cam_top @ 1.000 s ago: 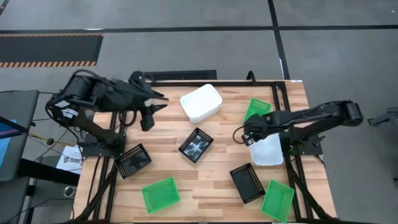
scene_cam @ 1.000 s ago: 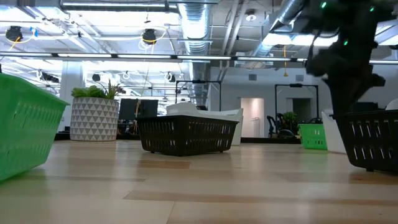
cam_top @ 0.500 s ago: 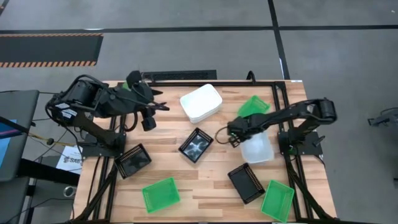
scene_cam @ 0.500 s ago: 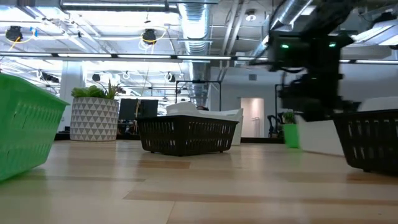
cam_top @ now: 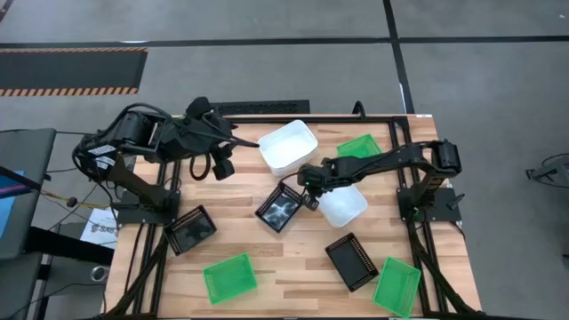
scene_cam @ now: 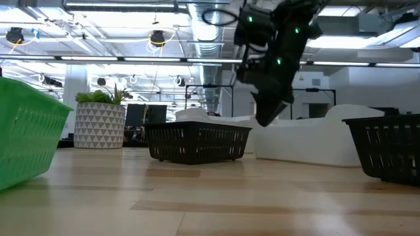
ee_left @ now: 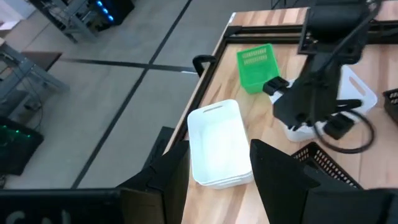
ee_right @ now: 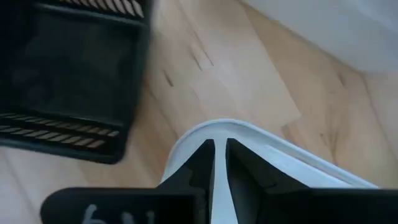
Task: Stack baskets by color
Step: Stack the bottom white bin on top of the top white bin
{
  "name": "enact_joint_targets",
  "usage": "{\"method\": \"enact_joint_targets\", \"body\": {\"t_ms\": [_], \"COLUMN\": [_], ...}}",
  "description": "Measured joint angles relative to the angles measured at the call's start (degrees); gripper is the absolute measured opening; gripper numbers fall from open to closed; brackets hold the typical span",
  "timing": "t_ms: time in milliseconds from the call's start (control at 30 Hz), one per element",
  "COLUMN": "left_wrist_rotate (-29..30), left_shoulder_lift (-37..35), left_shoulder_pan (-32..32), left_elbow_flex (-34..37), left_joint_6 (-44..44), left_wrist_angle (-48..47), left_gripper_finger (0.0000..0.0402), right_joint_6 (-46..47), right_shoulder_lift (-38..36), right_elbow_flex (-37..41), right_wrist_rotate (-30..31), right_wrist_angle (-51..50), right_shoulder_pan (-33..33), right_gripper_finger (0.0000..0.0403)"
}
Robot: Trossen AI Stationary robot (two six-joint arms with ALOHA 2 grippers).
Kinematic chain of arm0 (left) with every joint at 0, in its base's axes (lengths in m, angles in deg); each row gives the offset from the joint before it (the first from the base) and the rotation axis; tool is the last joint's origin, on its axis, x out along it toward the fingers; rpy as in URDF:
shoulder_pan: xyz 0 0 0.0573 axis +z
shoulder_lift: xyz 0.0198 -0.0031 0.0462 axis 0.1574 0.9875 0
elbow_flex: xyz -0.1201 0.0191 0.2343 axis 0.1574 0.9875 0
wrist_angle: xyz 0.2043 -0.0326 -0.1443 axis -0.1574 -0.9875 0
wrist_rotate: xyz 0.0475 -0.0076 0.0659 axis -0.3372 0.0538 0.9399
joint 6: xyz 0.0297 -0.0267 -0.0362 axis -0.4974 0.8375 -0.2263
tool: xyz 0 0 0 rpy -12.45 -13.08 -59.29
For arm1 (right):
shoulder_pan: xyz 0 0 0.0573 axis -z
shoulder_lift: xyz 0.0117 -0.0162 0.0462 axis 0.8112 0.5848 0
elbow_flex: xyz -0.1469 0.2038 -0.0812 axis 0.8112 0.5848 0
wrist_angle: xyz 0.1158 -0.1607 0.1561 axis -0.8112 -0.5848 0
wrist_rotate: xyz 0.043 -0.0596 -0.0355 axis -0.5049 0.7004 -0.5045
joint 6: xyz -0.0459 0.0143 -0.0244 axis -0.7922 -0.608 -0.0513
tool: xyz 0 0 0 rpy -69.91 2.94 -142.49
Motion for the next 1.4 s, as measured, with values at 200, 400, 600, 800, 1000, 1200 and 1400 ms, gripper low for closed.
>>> {"method": "enact_joint_targets", "body": {"t_ms": [200, 400, 600, 800, 1000, 1200, 1400], "left_wrist_rotate": [-4.4, -7.1, -8.7, -18.2, -23.7, -29.1, -29.1], "left_shoulder_lift": [1.0, 3.4, 4.1, 4.1, 4.2, 10.0, 18.8], "left_shoulder_pan": [1.3, 1.8, 1.8, 1.8, 1.8, 1.3, 0.7], "left_elbow_flex": [0.0, 1.2, 13.0, 28.0, 43.0, 47.4, 47.1], "left_joint_6": [-1.8, -4.7, -12.7, -23.7, -32.6, -40.0, -45.4], "left_wrist_angle": [-0.3, 0.6, 17.7, 37.8, 60.3, 67.7, 71.3], "left_gripper_finger": [0.0158, 0.0158, 0.0158, 0.0158, 0.0158, 0.0162, 0.0192], "right_joint_6": [2.3, 13.9, 30.5, 42.4, 50.1, 52.9, 53.6], "right_shoulder_lift": [-5.4, -12.6, -17.3, -17.8, -17.6, -17.4, -16.9], "right_elbow_flex": [-1.9, -2.0, -1.9, -1.9, -1.9, -1.9, -1.9], "right_wrist_rotate": [0.6, 2.7, 8.5, 9.2, 9.2, 9.2, 9.1], "right_wrist_angle": [-5.6, -16.3, -26.6, -31.7, -33.1, -32.7, -32.7], "right_shoulder_pan": [-4.9, -12.1, -21.8, -29.6, -33.7, -36.2, -37.2], "right_gripper_finger": [0.0063, 0.0063, 0.0063, 0.0063, 0.0063, 0.0063, 0.0063]}}
